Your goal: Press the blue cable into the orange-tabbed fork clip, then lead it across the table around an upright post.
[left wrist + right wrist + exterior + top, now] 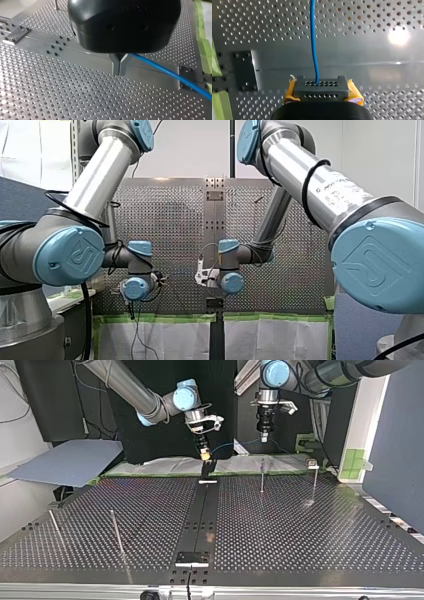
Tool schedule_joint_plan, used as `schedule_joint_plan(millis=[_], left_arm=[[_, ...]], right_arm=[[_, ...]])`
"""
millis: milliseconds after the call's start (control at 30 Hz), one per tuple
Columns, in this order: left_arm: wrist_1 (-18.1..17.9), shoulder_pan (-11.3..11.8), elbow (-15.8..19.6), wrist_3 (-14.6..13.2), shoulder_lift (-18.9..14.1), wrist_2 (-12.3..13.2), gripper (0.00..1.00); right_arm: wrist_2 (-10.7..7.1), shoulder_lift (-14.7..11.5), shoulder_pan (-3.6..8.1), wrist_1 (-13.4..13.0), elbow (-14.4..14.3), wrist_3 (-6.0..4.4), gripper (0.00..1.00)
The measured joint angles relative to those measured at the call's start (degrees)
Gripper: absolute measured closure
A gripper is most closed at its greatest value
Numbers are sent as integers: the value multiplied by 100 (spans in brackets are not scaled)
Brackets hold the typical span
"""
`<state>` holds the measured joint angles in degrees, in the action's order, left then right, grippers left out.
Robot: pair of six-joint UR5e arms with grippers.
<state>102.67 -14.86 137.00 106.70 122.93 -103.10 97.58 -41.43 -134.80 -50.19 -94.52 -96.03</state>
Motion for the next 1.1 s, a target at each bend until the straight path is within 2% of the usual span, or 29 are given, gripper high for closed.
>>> schedule_joint_plan(millis=[333, 600, 867, 1100], left_arm=[[387, 434, -19, -12, 13, 434, 100], [793, 843, -339, -27, 15, 815, 100], [1184, 1191, -730, 0, 143, 1044, 100], [1286, 1259, -1065, 88, 487, 1049, 100]], right_arm=[[-134, 502, 87, 0, 490, -13, 100], [-155, 875, 131, 268, 804, -14, 100], [-158, 919, 133, 339, 973, -11, 100], [-214, 920, 168, 337, 1055, -4, 100]])
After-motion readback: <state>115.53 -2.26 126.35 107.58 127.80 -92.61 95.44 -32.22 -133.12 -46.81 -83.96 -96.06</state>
